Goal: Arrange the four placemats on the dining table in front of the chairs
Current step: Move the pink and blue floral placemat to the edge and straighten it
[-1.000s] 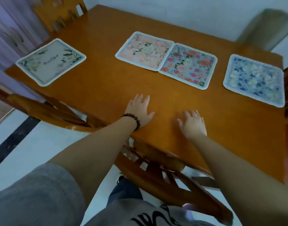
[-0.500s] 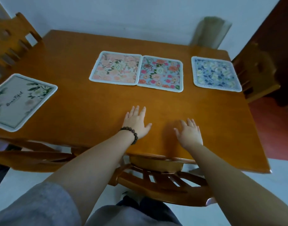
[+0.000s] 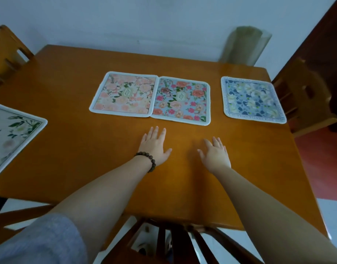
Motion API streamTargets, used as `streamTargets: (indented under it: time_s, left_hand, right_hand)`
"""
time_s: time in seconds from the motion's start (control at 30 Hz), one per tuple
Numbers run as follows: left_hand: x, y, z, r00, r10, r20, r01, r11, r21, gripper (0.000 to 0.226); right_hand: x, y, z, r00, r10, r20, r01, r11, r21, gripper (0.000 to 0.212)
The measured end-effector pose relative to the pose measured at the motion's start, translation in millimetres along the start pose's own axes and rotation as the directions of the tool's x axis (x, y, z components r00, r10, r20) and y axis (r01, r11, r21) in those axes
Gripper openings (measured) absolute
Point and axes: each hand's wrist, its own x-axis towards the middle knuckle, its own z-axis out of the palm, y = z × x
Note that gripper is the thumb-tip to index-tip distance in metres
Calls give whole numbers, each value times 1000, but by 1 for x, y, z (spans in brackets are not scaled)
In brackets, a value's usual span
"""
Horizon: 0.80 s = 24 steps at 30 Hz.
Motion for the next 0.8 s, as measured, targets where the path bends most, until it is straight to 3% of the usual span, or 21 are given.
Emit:
streamTargets:
  time_s: [0.43,0.8]
  left_hand:
    - [153,-17,34,999,34,23,-36,994,103,84]
    - [208,-20,50,982,188,5,-183,955,234,64]
  right_hand:
    - [163,18,22,988,-141,66,147,984,-104,73]
    - [201,32,33,923,-384,39,369,850,-376,56]
